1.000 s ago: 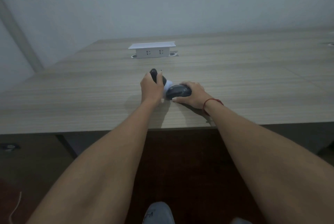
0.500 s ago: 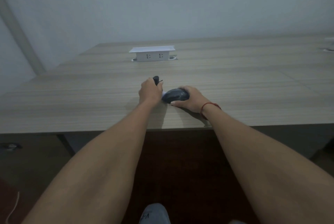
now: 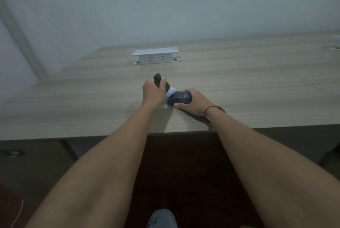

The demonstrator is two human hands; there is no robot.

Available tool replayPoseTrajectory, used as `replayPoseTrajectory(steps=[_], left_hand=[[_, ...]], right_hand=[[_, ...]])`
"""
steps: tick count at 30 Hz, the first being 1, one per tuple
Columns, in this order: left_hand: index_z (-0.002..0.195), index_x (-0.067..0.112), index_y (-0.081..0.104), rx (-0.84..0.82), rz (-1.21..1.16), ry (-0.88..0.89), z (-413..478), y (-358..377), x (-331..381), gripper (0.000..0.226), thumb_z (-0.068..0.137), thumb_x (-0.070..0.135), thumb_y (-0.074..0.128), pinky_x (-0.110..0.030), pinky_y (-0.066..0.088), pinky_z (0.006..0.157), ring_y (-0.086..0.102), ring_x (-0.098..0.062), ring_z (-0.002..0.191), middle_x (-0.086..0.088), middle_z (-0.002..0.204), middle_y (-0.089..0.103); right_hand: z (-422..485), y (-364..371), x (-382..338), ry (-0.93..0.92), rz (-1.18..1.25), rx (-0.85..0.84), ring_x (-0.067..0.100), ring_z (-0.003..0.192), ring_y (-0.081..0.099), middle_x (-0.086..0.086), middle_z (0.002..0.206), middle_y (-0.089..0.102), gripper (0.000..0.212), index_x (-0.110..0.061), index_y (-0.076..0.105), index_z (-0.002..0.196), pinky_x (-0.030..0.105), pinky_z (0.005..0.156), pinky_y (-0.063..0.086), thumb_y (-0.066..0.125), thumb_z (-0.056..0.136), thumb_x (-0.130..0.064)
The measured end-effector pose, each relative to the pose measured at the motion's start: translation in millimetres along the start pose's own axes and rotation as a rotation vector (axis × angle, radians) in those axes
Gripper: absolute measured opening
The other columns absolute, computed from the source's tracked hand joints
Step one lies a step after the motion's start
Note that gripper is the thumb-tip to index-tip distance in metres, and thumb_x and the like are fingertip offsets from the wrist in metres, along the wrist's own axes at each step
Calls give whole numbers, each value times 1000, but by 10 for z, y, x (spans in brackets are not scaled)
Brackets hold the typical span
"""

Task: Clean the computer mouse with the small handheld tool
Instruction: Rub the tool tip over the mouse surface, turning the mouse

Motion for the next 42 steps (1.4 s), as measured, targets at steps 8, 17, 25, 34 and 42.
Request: replayPoseTrajectory(steps=[8, 17, 25, 34, 42], left_hand=[[111, -5, 59, 28, 95, -53, -15, -23, -84, 40, 96, 31, 55, -32, 44, 77, 61, -33, 104, -21, 115, 62], [86, -1, 66, -12, -158, 44, -99, 108, -17, 40, 89, 39, 62, -30, 47, 66, 59, -21, 75, -12, 82, 66], [79, 0, 68, 68, -123, 120, -102, 47, 8, 36, 88, 35, 65, -22, 47, 59, 56, -13, 63, -6, 72, 63], [82, -2, 71, 122, -154, 57, -59, 65, -20, 35, 86, 32, 67, -26, 50, 66, 62, -19, 71, -10, 77, 68], [78, 2, 67, 160, -180, 31, -55, 14, 32, 30, 89, 30, 64, -24, 43, 65, 58, -17, 70, -6, 74, 63]], right_hand=[[-36, -11, 9, 25, -23, 36, 28, 130, 46, 11, 145, 45, 79, -11, 28, 148, 38, 105, 40, 68, 85, -37], [-40, -35, 16, 46, -4, 259, 19, 84, 60, -1, 98, 64, 44, -17, 59, 110, 32, 73, 49, 74, 77, -43], [-17, 5, -10, 87, -86, 330, 21, 86, 63, 1, 98, 68, 49, -20, 61, 113, 40, 81, 56, 72, 75, -50], [-34, -7, -5, 98, -58, 336, 22, 89, 63, 1, 100, 67, 51, -19, 62, 111, 39, 80, 56, 74, 73, -52], [-61, -35, -6, 114, 110, 362, 24, 77, 58, 2, 80, 61, 28, -20, 56, 79, 36, 69, 49, 50, 83, -48]])
Point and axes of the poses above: each hand's wrist, its own z-axis towards the middle knuckle, its own y-axis out of the palm, x = y × z, the point moved 7 cm from there along z, towards the middle knuckle
